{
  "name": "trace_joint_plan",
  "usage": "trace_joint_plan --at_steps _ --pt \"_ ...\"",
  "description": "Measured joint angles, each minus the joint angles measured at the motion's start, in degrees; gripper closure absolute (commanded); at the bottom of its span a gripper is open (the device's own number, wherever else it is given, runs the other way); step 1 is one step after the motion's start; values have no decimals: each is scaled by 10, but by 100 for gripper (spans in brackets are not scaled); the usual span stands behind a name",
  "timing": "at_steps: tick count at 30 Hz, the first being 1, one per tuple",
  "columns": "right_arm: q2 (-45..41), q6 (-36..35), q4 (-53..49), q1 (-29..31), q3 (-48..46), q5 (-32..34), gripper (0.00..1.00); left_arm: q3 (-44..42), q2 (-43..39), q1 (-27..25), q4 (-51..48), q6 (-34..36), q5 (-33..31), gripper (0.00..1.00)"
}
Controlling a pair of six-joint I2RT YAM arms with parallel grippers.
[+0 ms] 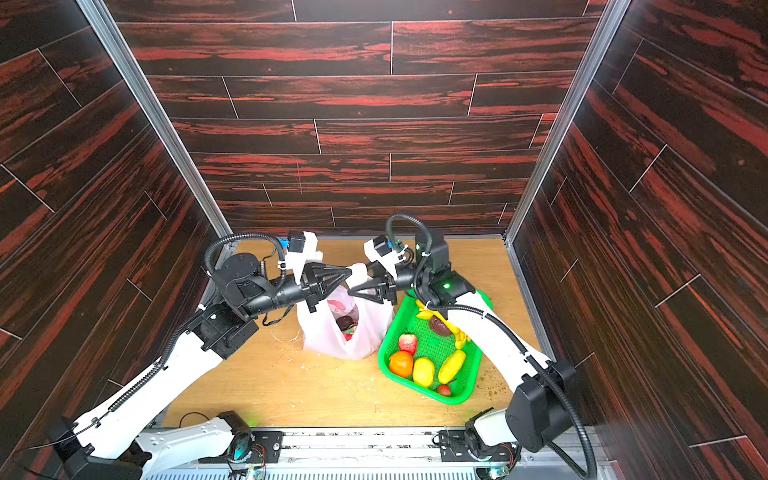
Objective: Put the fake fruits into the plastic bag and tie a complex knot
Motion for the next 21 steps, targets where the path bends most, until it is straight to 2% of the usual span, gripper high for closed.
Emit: trace_joint_plan --at_steps 9,17,21 --pt "-19 67 126 4 -125 43 66 0 0 1 0 -8 -26 100" --pt "-26 99 186 6 -152 66 78 0 0 5 0 -12 -45 100" --pt "-26 103 192 6 -155 73 90 0 0 8 0 -13 -49 100"
